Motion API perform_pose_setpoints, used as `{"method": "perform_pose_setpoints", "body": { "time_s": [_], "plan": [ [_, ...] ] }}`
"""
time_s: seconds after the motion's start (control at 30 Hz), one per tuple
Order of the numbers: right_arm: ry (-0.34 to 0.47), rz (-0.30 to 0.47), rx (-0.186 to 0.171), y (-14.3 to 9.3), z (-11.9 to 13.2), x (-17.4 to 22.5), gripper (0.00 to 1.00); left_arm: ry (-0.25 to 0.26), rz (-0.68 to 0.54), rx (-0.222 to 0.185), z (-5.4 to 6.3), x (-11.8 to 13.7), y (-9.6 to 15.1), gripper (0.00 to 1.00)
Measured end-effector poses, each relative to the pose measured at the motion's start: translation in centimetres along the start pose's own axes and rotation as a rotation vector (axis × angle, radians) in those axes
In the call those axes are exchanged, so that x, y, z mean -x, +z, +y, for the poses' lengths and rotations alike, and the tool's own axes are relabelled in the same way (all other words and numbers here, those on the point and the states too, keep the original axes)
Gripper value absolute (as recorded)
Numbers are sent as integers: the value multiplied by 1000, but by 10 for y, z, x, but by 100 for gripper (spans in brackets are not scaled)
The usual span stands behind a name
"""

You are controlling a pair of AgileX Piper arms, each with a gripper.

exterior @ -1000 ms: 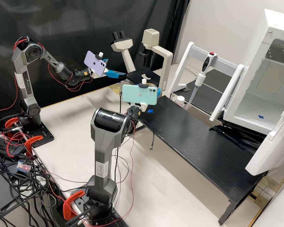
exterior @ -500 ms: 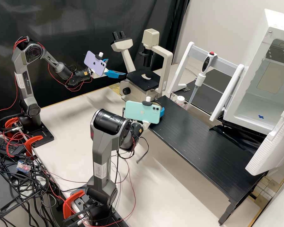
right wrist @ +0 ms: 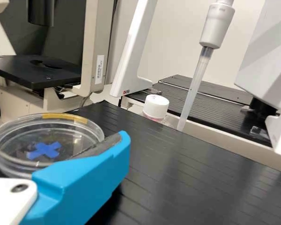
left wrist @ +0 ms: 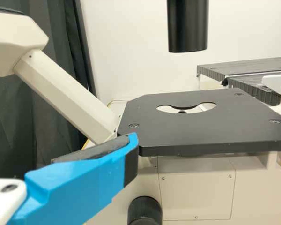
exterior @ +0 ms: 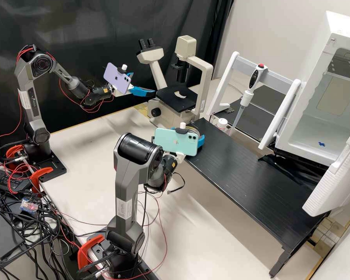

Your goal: Move the petri dish to the bench

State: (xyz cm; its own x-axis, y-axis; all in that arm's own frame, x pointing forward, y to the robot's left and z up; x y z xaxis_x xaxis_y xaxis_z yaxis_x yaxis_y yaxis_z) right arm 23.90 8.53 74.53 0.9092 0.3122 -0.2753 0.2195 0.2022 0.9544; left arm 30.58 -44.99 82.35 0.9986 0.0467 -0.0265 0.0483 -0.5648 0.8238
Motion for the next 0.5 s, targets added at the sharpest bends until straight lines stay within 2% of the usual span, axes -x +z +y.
{"method": "perform_pose_setpoints", "body": {
  "time_s": [0.13, 0.2, 0.23, 0.3, 0.33, 0.4, 0.5],
  "plan": [
    [36, 44, 12, -5, 15, 27, 100, 0, 0, 0, 0, 0, 0, 100],
    [84, 82, 14, -11, 27, 44, 100, 0, 0, 0, 0, 0, 0, 100],
    [139, 109, 13, -16, 37, 56, 100, 0, 0, 0, 0, 0, 0, 100],
    [251, 162, -8, -25, 50, 78, 100, 0, 0, 0, 0, 0, 0, 100],
    [276, 169, -21, -25, 53, 83, 100, 0, 0, 0, 0, 0, 0, 100],
    [393, 229, -56, -32, 65, 104, 100, 0, 0, 0, 0, 0, 0, 100],
    [463, 236, -105, -31, 73, 114, 100, 0, 0, 0, 0, 0, 0, 100]
  ]
}}
